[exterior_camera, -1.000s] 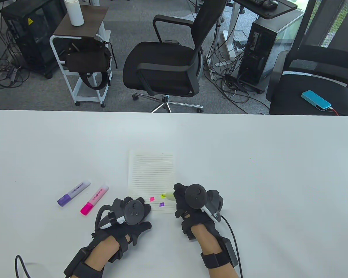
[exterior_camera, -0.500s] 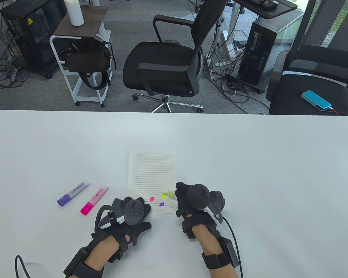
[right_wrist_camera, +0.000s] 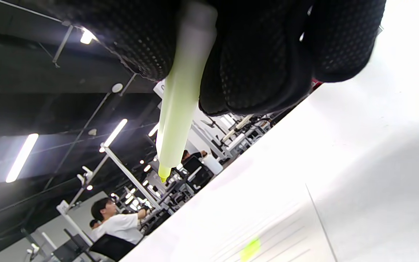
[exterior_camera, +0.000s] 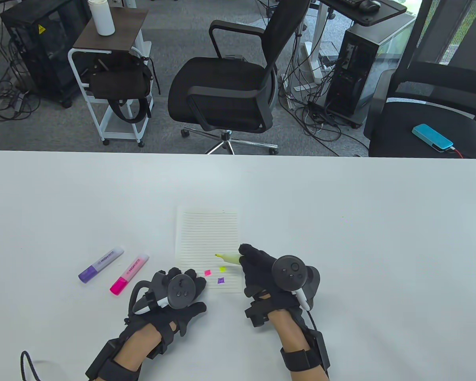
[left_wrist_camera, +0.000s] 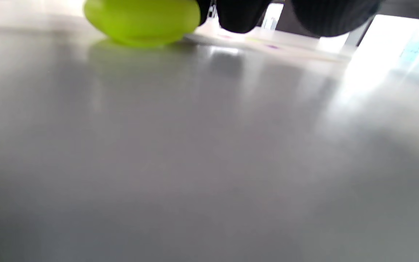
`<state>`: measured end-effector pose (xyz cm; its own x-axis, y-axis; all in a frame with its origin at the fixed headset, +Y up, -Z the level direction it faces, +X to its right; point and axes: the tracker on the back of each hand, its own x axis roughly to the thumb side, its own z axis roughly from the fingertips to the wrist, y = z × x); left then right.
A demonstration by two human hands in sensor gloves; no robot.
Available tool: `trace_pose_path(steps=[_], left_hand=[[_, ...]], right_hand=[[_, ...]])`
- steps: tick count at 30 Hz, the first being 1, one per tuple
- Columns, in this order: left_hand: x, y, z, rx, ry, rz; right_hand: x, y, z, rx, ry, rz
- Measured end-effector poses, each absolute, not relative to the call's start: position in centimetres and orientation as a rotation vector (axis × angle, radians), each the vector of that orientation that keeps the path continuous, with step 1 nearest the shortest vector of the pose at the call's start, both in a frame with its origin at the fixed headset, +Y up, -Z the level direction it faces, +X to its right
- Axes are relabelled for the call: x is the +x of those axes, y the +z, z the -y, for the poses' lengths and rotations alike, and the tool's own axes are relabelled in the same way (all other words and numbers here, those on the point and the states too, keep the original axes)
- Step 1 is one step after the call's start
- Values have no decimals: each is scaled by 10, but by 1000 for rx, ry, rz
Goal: Apply highlighter ink on paper
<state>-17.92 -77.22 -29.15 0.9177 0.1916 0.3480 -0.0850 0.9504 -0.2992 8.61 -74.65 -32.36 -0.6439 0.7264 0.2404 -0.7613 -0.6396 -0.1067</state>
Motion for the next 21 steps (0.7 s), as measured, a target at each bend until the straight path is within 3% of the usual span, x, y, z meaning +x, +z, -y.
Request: trace_pose_path(steps=[8,14,21], left_hand=[[-230,-296,739,-97,265,171],[-255,-299,736,-196,263,64],[-224,-297,752,-323,96,122]], right_hand=[[87,-322,742,263,2238,276],[87,-321,742,271,2237,266],[86,-321,741,277,2245,249]])
